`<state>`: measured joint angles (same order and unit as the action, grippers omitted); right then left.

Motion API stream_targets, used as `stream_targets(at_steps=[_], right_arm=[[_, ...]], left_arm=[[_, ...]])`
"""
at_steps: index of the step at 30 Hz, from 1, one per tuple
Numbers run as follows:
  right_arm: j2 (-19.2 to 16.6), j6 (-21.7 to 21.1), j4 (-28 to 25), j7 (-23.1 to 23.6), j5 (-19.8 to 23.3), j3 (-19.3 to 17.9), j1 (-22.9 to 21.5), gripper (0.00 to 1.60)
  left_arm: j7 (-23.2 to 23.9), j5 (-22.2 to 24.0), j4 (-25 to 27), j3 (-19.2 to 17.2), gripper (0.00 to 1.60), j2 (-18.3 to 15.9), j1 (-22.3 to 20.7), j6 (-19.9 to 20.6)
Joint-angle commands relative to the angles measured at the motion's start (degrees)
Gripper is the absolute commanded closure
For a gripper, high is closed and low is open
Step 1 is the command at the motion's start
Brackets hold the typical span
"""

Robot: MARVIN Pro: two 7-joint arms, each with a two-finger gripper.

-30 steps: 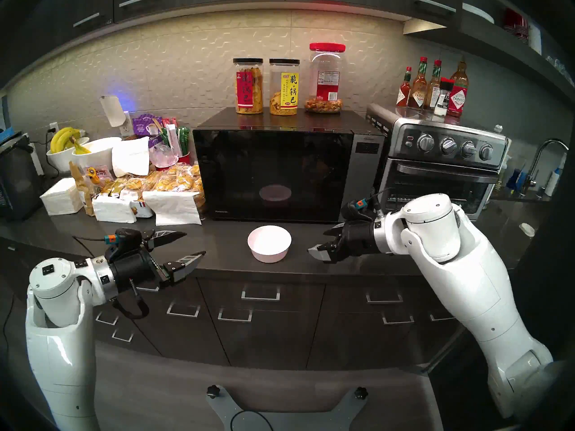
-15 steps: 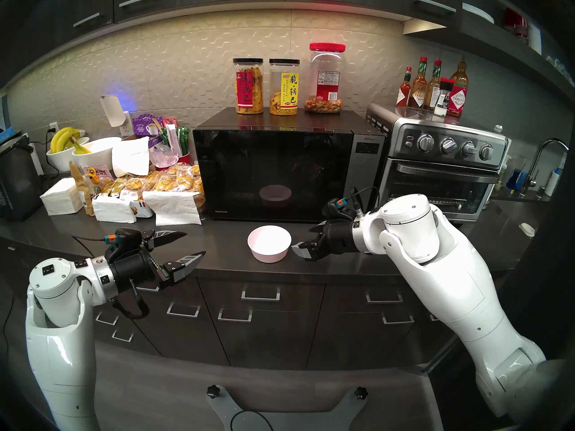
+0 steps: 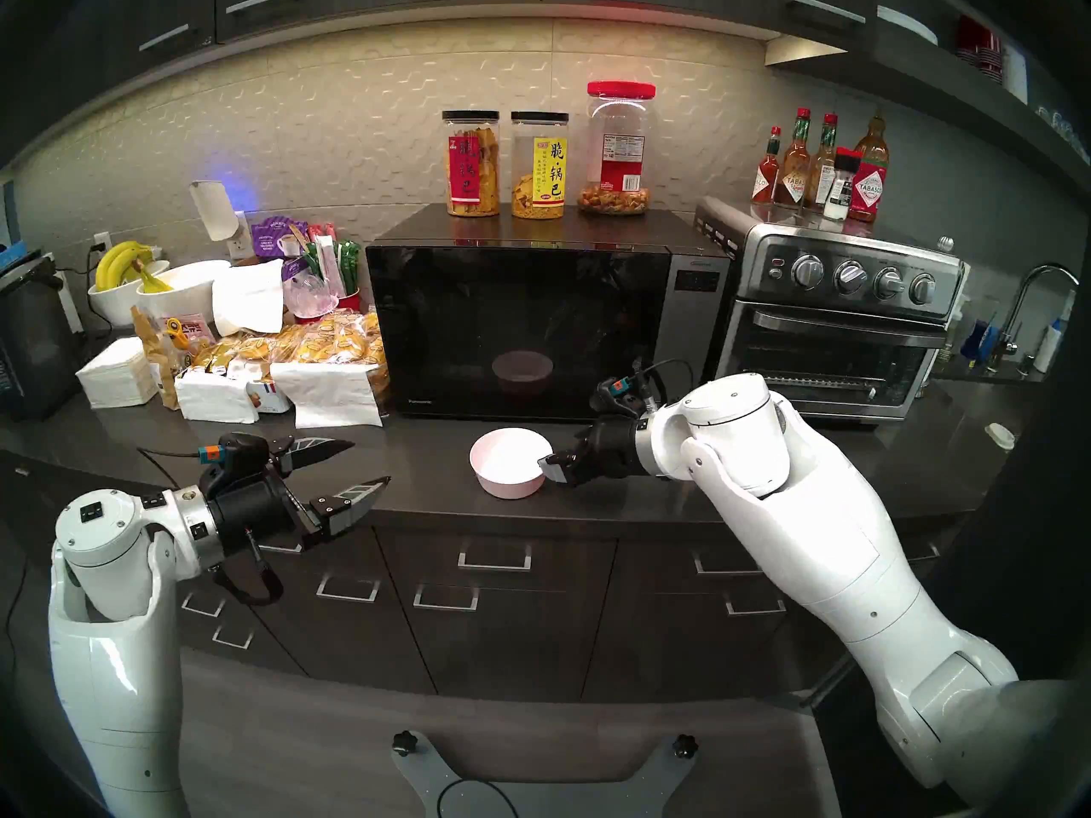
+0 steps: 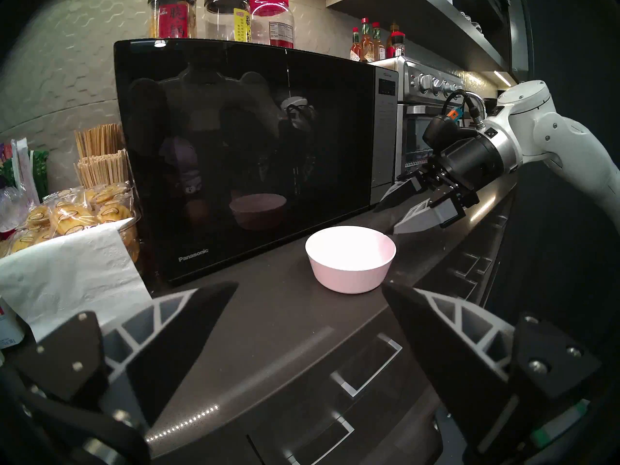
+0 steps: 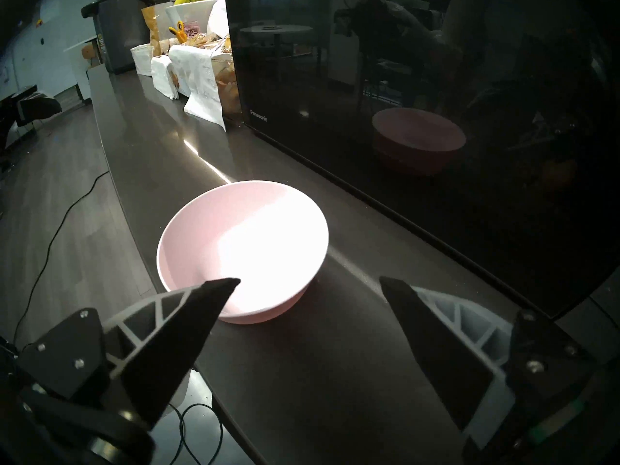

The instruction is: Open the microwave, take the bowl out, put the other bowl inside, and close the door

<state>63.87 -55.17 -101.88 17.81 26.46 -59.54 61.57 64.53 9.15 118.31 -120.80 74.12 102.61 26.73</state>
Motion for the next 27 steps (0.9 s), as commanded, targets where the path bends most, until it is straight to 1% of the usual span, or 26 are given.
stream_targets(at_steps=[1,10,12,16,24,27], right_arm=[[2.4,0.2,1.2,-2.0,2.5,0.3,-4.4,0.0],[2.8,0.2,3.5,-5.6,4.4,3.1,-6.6,0.0],[3.2,0.2,4.4,-7.3,5.0,4.5,-7.4,0.0],[3.3,0.2,5.0,-9.2,6.1,5.9,-8.2,0.0],[3.2,0.2,5.9,-12.5,8.7,8.1,-9.6,0.0],[3.2,0.2,6.4,-14.7,10.5,9.4,-10.5,0.0]], left_arm=[[0.1,0.2,0.6,0.0,0.0,0.0,0.0,0.1],[0.1,0.2,0.7,0.0,0.0,0.0,0.0,0.1],[0.1,0.2,0.7,0.0,0.0,0.0,0.0,0.1],[0.1,0.2,0.7,0.0,0.0,0.0,0.0,0.1],[0.1,0.2,0.7,0.0,0.0,0.0,0.0,0.1],[0.1,0.2,0.7,0.0,0.0,0.0,0.0,0.1]])
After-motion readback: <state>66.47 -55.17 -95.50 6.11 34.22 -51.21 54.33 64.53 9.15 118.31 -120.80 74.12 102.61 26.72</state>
